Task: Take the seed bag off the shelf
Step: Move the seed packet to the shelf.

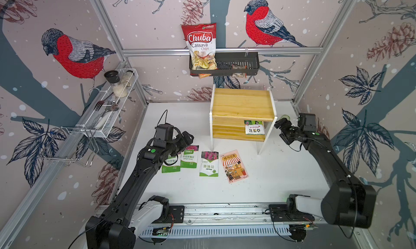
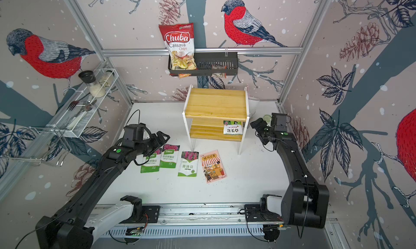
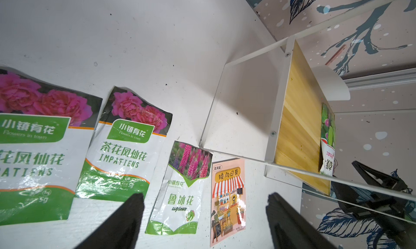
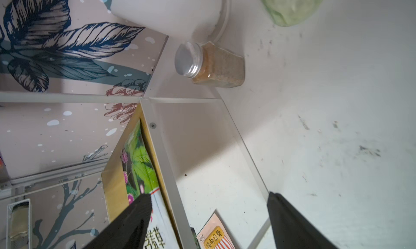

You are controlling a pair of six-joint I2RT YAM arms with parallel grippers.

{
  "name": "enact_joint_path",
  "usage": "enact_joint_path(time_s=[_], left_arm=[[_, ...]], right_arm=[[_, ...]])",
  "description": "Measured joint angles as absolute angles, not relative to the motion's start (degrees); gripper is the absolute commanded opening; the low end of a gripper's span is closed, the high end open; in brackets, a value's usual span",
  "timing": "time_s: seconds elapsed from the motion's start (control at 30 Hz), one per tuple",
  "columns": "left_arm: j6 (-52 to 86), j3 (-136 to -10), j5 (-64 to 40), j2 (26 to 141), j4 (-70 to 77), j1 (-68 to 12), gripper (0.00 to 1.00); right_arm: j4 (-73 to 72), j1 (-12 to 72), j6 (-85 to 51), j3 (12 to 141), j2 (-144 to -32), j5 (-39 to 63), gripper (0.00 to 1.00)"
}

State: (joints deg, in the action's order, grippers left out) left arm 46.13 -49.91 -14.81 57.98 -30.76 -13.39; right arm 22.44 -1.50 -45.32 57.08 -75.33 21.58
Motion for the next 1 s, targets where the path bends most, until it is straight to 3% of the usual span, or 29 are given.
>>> enact_joint_path(time_s=[0.6,1.0], left_arm=[[46.02,-49.36,-14.81,56.82,-32.58,-13.34,0.89],[45.65,-48.6,-14.81,55.64,-32.8,-13.28,0.89]], right_arm=[[14.44,6.74,-34.28,62.67,-90.65,25.69,0.86],[12.21,9.45,-31.27,63.09,-91.74,23.64,0.86]])
